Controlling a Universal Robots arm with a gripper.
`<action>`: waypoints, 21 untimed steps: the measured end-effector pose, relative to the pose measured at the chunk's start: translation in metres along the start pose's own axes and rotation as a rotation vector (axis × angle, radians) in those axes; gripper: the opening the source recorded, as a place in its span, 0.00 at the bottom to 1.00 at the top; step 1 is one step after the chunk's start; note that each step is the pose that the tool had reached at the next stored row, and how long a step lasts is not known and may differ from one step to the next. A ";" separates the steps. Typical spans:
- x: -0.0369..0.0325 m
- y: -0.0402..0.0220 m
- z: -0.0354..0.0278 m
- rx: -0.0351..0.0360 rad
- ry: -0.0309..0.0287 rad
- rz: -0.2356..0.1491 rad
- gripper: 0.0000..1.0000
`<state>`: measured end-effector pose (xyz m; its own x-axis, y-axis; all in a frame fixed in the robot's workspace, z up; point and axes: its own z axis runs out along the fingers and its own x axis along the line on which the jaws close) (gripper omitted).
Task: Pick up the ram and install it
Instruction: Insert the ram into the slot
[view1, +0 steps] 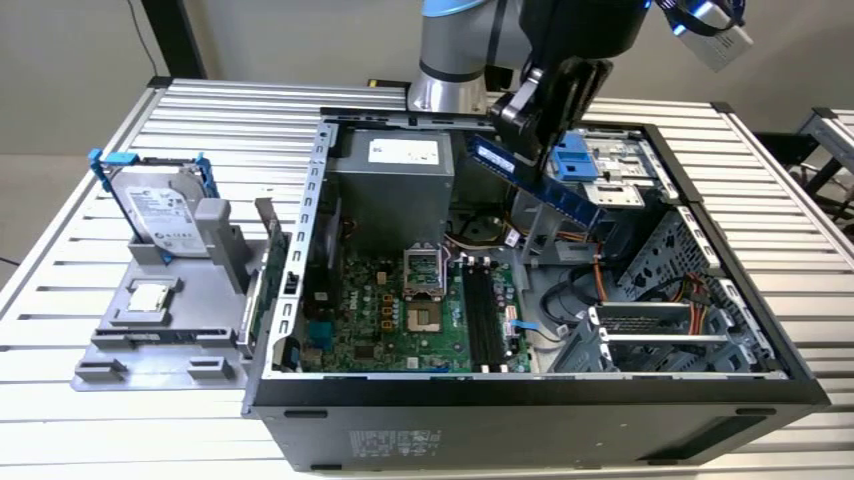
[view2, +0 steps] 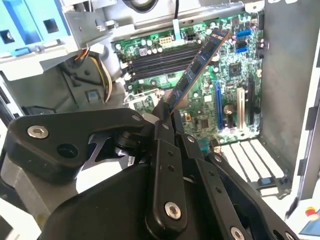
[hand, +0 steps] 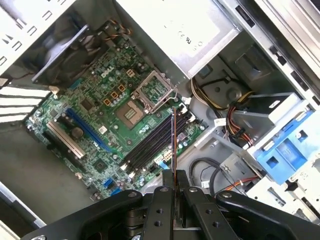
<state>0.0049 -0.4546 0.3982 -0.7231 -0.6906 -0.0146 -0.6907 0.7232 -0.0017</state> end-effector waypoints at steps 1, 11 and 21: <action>0.0000 0.0000 0.0000 0.0002 0.0000 0.014 0.00; 0.0000 0.0000 0.0001 0.0022 0.0002 0.154 0.00; 0.0000 0.0000 0.0002 0.0044 0.0004 0.300 0.00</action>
<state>0.0049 -0.4546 0.3980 -0.8947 -0.4464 -0.0147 -0.4465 0.8948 -0.0017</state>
